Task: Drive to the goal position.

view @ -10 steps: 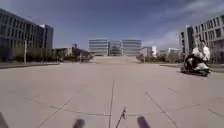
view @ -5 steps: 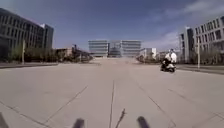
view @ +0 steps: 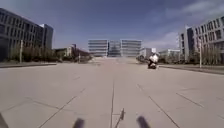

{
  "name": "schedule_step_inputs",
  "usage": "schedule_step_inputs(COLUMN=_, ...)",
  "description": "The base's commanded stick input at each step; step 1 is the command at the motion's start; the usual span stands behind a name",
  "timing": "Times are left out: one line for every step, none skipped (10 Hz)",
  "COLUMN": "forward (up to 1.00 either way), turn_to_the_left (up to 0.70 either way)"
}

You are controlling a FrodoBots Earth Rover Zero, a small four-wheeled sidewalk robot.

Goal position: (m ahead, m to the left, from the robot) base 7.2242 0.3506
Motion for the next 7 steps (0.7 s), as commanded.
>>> schedule_step_inputs(forward=0.70, turn_to_the_left=0.00)
schedule_step_inputs(forward=0.70, turn_to_the_left=0.00)
schedule_step_inputs(forward=0.70, turn_to_the_left=-0.02)
schedule_step_inputs(forward=0.70, turn_to_the_left=0.00)
schedule_step_inputs(forward=0.70, turn_to_the_left=0.00)
schedule_step_inputs(forward=0.70, turn_to_the_left=0.00)
schedule_step_inputs(forward=0.70, turn_to_the_left=0.00)
